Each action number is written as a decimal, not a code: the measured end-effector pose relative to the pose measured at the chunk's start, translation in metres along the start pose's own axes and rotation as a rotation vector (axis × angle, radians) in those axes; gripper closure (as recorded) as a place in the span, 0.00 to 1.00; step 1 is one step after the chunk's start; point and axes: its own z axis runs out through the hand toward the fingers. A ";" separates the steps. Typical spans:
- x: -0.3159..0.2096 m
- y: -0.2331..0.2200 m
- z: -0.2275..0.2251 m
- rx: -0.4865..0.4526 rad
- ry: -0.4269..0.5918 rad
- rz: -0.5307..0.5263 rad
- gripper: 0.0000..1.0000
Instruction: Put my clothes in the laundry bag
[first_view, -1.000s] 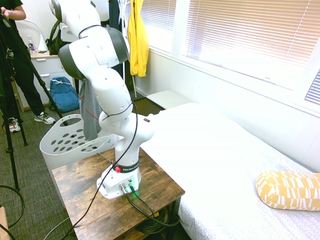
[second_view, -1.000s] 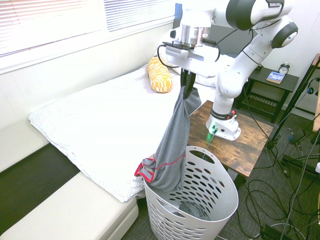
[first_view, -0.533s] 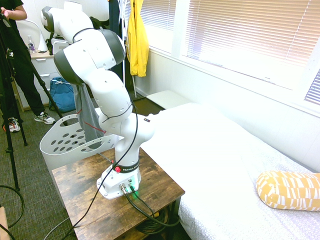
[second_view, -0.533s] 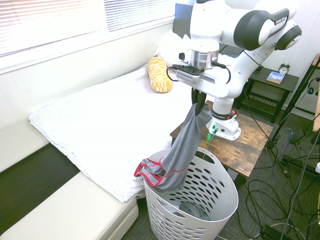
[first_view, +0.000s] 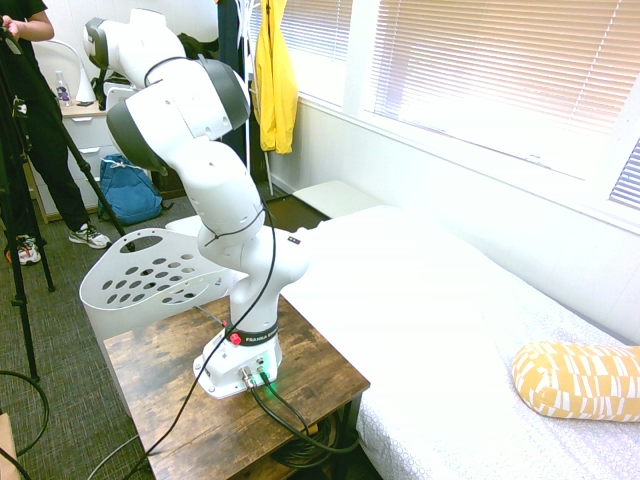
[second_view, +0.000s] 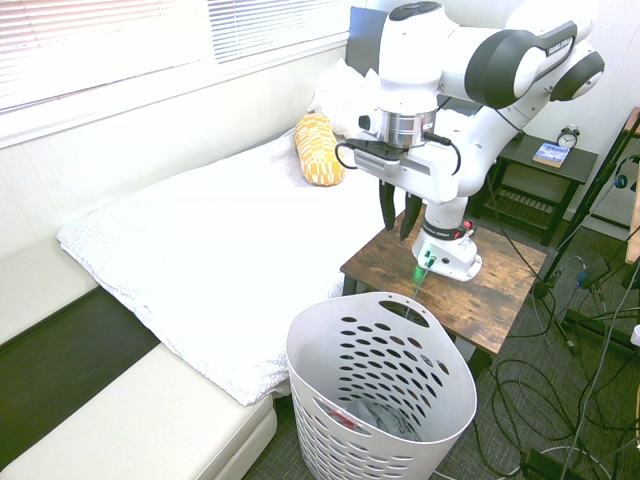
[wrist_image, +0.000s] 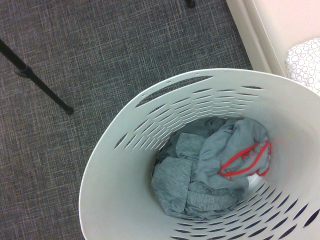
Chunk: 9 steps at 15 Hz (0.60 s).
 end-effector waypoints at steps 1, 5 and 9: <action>0.002 0.000 0.000 0.004 0.003 0.004 0.00; 0.045 0.023 -0.011 0.018 0.038 0.081 0.00; 0.135 0.101 -0.006 -0.032 0.134 0.280 0.00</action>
